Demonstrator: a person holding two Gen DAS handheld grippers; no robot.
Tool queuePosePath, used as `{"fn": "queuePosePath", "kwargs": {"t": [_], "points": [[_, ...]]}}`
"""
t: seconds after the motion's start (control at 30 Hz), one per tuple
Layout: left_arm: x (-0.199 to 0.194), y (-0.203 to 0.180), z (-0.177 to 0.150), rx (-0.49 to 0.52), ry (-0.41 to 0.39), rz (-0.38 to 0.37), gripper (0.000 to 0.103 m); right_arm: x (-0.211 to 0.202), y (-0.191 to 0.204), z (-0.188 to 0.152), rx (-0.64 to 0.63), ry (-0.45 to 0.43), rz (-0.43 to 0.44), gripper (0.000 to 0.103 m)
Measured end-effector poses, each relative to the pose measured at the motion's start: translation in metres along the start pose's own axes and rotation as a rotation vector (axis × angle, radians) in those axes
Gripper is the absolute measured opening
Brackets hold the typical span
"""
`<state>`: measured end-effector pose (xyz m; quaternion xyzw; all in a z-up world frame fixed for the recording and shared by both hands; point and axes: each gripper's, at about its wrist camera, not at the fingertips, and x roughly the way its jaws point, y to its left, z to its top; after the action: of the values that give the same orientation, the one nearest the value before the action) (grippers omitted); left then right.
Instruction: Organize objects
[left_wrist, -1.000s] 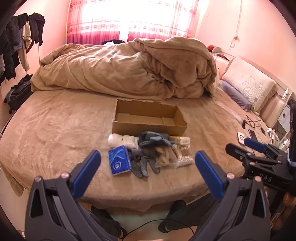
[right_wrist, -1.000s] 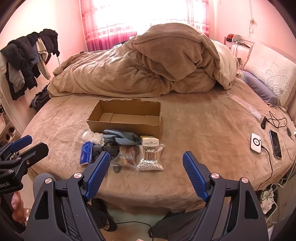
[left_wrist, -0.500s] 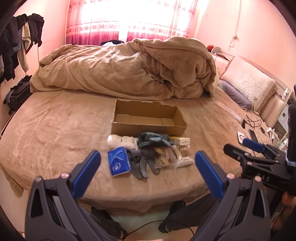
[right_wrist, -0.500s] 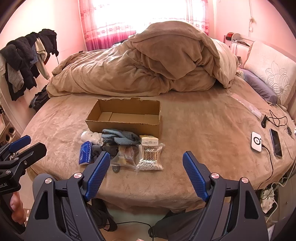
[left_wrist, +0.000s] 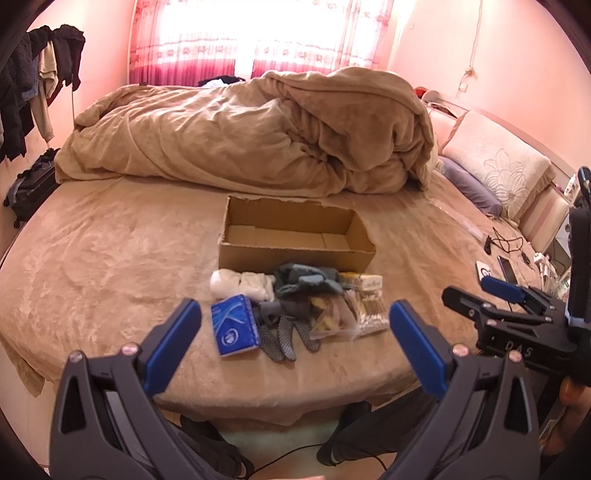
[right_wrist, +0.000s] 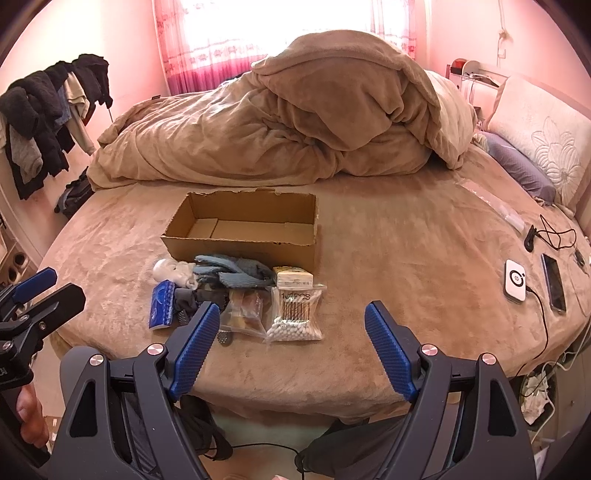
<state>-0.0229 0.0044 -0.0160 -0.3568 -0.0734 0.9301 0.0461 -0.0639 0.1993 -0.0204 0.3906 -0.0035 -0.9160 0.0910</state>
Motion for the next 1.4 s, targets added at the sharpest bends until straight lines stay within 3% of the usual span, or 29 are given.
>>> {"fn": "queuePosePath", "kwargs": {"t": [0.37, 0.67, 0.9, 1.1, 1.23, 1.3, 1.33, 1.4], "points": [[0.055, 0.022, -0.002, -0.03, 0.065, 0.028, 0.102, 0.043, -0.011, 0.005, 0.018, 0.067, -0.014, 0.084], [0.129, 0.054, -0.019, -0.08, 0.168, 0.056, 0.099, 0.104, -0.019, -0.004, 0.024, 0.159, -0.031, 0.084], [0.177, 0.082, -0.046, -0.126, 0.248, 0.095, 0.087, 0.152, -0.026, -0.014, 0.059, 0.23, -0.026, 0.084], [0.192, 0.09, -0.06, -0.141, 0.282, 0.068, 0.076, 0.176, -0.019, -0.022, 0.047, 0.263, 0.008, 0.084], [0.192, 0.089, -0.063, -0.138, 0.279, 0.049, 0.058, 0.181, -0.017, -0.027, 0.038, 0.254, 0.03, 0.083], [0.19, 0.088, -0.063, -0.139, 0.276, 0.044, 0.054, 0.181, -0.016, -0.028, 0.033, 0.253, 0.032, 0.07], [0.187, 0.087, -0.063, -0.137, 0.274, 0.041, 0.053, 0.18, -0.016, -0.029, 0.031, 0.259, 0.051, 0.054], [0.179, 0.085, -0.063, -0.14, 0.265, 0.033, 0.051, 0.177, -0.015, -0.03, 0.024, 0.253, 0.049, 0.048]]}}
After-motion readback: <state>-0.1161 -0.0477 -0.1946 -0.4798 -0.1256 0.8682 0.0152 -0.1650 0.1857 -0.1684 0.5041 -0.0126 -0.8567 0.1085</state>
